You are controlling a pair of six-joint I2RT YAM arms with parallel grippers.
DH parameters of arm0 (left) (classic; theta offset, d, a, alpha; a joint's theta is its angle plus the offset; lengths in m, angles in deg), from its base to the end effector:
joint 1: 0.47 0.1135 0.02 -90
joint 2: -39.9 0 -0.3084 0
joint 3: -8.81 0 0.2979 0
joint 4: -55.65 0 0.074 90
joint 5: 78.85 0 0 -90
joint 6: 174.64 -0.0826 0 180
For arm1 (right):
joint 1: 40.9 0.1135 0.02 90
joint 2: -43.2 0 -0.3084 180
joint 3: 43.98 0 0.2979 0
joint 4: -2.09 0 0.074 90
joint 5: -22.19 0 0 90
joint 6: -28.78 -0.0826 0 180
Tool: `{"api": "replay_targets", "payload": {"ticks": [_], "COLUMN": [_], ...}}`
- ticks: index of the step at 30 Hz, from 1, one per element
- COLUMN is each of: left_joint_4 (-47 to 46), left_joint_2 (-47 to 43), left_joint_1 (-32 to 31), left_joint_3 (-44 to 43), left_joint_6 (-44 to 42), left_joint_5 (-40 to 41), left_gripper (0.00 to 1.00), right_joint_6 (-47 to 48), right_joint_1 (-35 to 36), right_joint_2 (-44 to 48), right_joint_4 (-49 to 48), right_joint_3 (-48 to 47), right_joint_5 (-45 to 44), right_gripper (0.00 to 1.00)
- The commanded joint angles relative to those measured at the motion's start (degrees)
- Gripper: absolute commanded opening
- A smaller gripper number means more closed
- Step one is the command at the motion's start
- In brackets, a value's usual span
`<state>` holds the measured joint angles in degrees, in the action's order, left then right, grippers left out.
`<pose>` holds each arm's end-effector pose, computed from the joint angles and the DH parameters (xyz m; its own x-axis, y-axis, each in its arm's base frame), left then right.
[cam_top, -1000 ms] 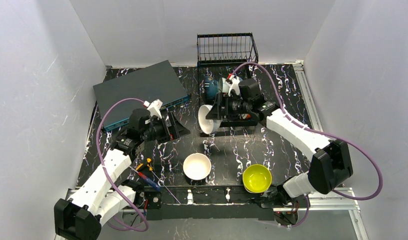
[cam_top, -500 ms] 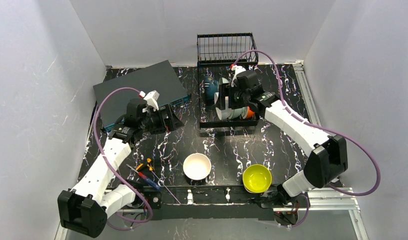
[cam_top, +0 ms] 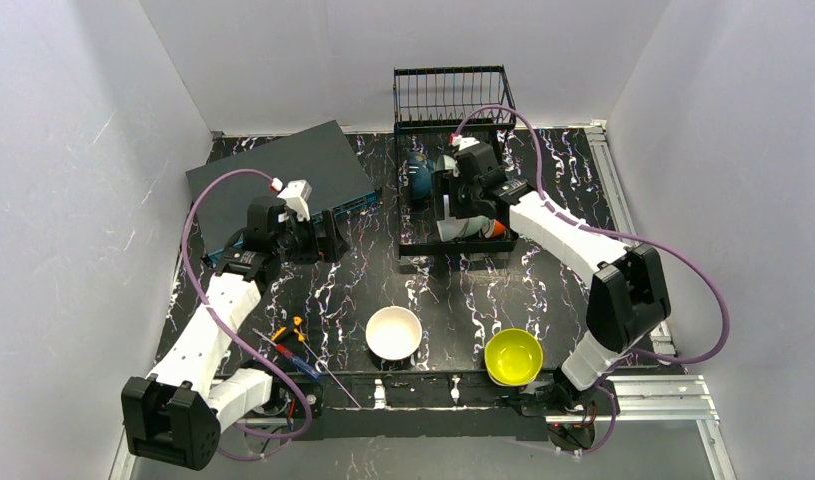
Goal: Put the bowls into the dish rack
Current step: Place the bowl in the dish rack.
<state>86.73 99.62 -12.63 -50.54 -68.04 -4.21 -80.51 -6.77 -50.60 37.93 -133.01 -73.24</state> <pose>0.2823 -0.0832 0.2977 -0.6099 -0.1504 -0.7781 0.2606 0.8891 -0.3762 0.3818 0.2493 0.2948 -0.6734 -0.0592 -0.7369 -0.2931 0.9365 0.1927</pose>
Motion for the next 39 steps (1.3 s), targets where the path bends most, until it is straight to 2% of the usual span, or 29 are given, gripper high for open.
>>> {"api": "replay_targets", "payload": {"ticks": [1, 16, 27, 39], "left_joint_4": [-0.40, -0.19, -0.42, -0.35], "left_joint_2": [-2.07, -2.16, -2.07, -1.98], "left_joint_1": [0.21, 0.21, 0.21, 0.21], "left_joint_3": [1.08, 1.32, 1.23, 1.23], "left_joint_6": [-4.93, -4.98, -4.98, -4.95], "left_joint_5": [2.68, 3.33, 3.25, 3.11], "left_gripper": [0.98, 0.98, 0.98, 0.98], "right_joint_6": [-0.38, -2.48, -3.14, -5.51], "right_joint_1": [0.56, 2.86, 3.50, 3.71], "right_joint_2": [-1.31, -10.20, -11.67, -15.27], "right_joint_4": [-6.03, -11.82, -12.00, -13.65], "right_joint_3": [-5.29, -7.53, -5.12, -3.93], "right_joint_5": [-1.99, -3.74, -7.78, -3.28], "right_gripper": [0.01, 0.01, 0.01, 0.01]}}
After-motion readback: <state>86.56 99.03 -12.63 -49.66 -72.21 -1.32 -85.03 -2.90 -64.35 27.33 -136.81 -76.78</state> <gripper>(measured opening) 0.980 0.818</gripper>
